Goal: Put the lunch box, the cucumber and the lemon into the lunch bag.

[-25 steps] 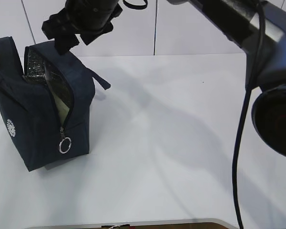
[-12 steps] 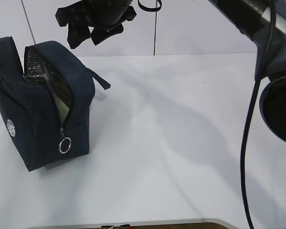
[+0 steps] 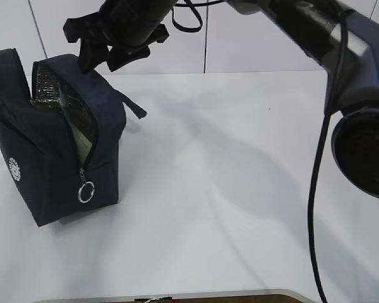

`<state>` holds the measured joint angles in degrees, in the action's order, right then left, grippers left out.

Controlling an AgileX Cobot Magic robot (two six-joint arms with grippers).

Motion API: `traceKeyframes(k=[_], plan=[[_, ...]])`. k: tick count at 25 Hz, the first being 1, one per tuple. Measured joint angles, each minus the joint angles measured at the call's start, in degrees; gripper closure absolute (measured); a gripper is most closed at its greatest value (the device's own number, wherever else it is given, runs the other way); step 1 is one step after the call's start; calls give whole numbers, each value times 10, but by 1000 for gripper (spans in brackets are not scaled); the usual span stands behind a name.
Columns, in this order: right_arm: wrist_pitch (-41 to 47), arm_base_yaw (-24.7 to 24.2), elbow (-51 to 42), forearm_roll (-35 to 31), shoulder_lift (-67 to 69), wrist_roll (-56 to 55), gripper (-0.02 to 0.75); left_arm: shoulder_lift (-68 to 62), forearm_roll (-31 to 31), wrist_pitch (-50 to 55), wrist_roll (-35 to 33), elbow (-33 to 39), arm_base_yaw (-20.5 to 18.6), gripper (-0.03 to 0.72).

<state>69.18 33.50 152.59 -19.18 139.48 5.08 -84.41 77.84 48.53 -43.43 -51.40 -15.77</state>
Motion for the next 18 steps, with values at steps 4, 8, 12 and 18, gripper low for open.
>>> traceKeyframes(k=[4, 8, 12, 18], plan=[[-2, 0, 0, -16, 13, 0, 326, 0, 0, 0, 0, 0, 0, 697], [-4, 0, 0, -18, 16, 0, 328, 0, 0, -1, 0, 0, 0, 697], [-11, 0, 0, -18, 16, 0, 330, 0, 0, -1, 0, 0, 0, 697], [-21, 0, 0, -19, 18, 0, 427, 0, 0, -1, 0, 0, 0, 697]])
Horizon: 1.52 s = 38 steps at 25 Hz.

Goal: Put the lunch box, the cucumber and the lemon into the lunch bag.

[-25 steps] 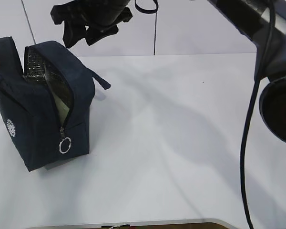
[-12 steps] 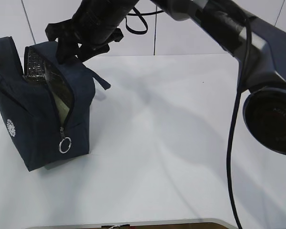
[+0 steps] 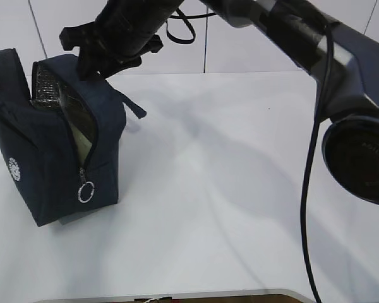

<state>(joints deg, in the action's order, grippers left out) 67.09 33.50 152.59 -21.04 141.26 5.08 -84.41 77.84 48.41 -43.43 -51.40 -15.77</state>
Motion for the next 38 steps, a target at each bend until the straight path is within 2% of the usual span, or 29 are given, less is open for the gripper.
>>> traceKeyframes(k=[3, 5, 13, 22, 27, 32, 38], plan=[[0, 0, 0, 0, 1, 0, 541, 0, 0, -1, 0, 0, 0, 697], [-1, 0, 0, 0, 1, 0, 588, 0, 0, -2, 0, 0, 0, 697], [-6, 0, 0, 4, 4, 12, 726, 0, 0, -2, 0, 0, 3, 697], [2, 0, 0, 27, 4, 15, 731, 0, 7, -18, -28, 0, 58, 697], [14, 0, 7, 51, 4, 17, 731, -1, 44, -20, -64, 0, 59, 697], [48, 0, 54, 82, 5, 32, 731, -1, 95, -2, -117, 1, 59, 697], [57, 0, 94, 122, 5, 31, 731, -1, 111, -3, -133, 1, 76, 697]])
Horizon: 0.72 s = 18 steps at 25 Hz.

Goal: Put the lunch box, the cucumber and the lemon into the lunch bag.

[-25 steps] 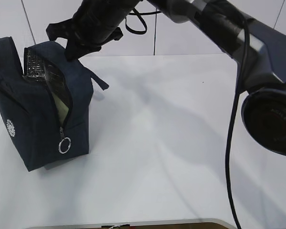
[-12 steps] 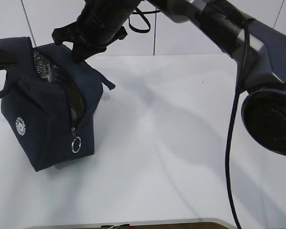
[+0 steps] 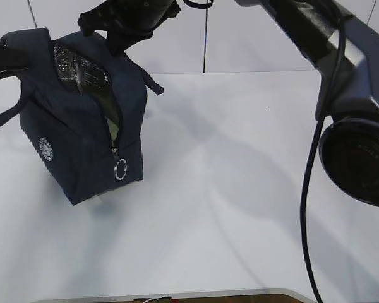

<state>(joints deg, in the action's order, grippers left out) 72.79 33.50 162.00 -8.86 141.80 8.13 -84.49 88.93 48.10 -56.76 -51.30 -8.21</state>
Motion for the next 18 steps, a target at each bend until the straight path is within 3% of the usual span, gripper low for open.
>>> traceKeyframes(k=[8, 18], plan=[[7, 0, 20, 29, 0, -23, 732, -8, -5, -36, -12, -35, 66, 697], [12, 0, 20, 45, -22, -35, 732, -47, -10, -29, -12, -80, 70, 697]])
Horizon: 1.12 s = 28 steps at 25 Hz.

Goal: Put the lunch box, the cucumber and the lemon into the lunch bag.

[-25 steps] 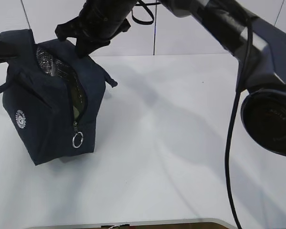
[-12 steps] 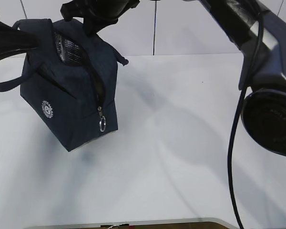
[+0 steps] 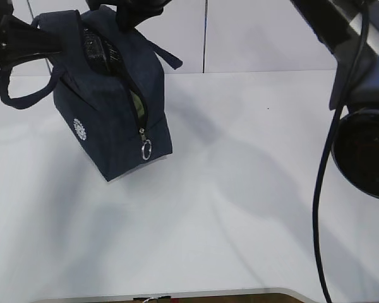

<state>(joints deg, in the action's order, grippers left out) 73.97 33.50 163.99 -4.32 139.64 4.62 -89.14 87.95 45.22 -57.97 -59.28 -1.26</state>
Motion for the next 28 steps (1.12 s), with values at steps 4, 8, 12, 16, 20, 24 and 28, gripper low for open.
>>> traceKeyframes(k=[4, 8, 12, 16, 20, 24, 28], plan=[[0, 0, -20, 0, 0, 7, 732, 0, -11, 1, 0, -3, 0, 697], [0, 0, -40, 1, 0, 29, 732, 0, -21, 1, 0, -3, 0, 697], [0, 0, -39, 1, 0, 60, 732, 0, -23, 2, 0, -3, 0, 697], [-1, 0, -40, 2, 0, 80, 732, 0, -24, 2, 0, -3, 0, 697], [-3, 0, -61, 2, -8, 90, 732, 0, -25, -4, -1, -3, 0, 697], [-5, 0, -111, 2, -39, 92, 732, -2, -25, -8, -2, -3, 0, 697], [-5, 0, -162, 7, -71, 93, 732, -17, -26, -6, -3, -3, 0, 697]])
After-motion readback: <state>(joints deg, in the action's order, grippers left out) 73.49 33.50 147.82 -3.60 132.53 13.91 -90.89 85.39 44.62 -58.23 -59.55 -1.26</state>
